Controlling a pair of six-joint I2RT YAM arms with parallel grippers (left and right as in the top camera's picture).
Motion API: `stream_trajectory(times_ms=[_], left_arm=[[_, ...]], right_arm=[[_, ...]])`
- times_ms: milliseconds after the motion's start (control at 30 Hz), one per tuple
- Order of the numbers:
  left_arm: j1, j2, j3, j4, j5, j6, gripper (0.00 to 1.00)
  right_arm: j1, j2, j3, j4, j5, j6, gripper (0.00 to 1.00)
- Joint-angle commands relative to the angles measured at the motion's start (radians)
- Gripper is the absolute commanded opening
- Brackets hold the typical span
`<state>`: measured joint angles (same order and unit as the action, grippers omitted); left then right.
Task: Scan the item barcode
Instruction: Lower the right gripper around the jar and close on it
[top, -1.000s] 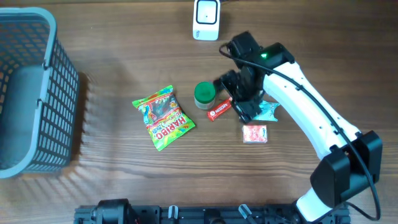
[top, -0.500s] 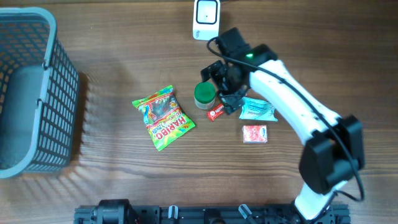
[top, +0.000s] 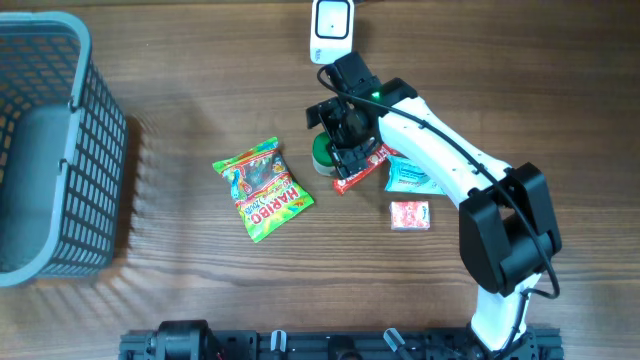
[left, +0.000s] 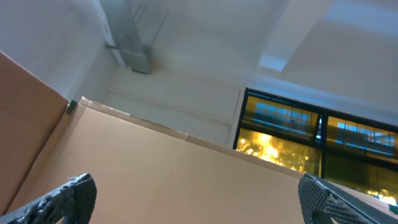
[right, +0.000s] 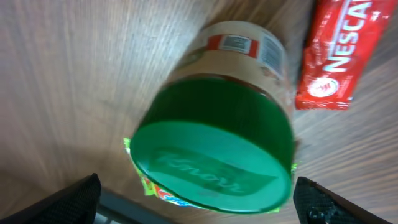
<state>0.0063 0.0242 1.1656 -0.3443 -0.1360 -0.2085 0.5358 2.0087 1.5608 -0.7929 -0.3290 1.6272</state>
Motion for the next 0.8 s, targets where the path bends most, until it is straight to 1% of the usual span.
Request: stream_trajectory(times_ms=[0,267,467,533,600,667,767], left_arm=[[-0.003,0.000,-0.014,0.013,0.004,-0.008,1.00],[-0.003,-0.001,-0.015,0.013,0.004,-0.008,1.00],[-0.003,-0.001,-0.015,0.013,0.004,-0.008,1.00],[-0.003,-0.001,-0.015,0.013,0.004,-0.008,1.00],[-0.003,-0.001,-0.015,0.013,0.004,-0.008,1.00],[-0.003,-0.001,-0.015,0.013,0.004,-0.008,1.00],[-0.003,-0.001,-0.015,0.013,0.004,-0.008,1.00]], right_arm=[[0.000,0.057,0.015,-0.006,0.045,0.033,1.00],[0.000,0.122,0.015,-0.028,0.059,0.040,0.99],[0.001,0.144,0.015,-0.008,0.098,-0.047,0.80],[0.002,0.144,0.015,-0.004,0.114,-0.115,0.72],[0.002,0.144,0.015,0.000,0.112,-0.223,0.64],[0.000,0.143,0.015,0.000,0.111,-0.314,0.61],[-0.008,0.135,0.023,0.000,0.086,-0.484,0.59]])
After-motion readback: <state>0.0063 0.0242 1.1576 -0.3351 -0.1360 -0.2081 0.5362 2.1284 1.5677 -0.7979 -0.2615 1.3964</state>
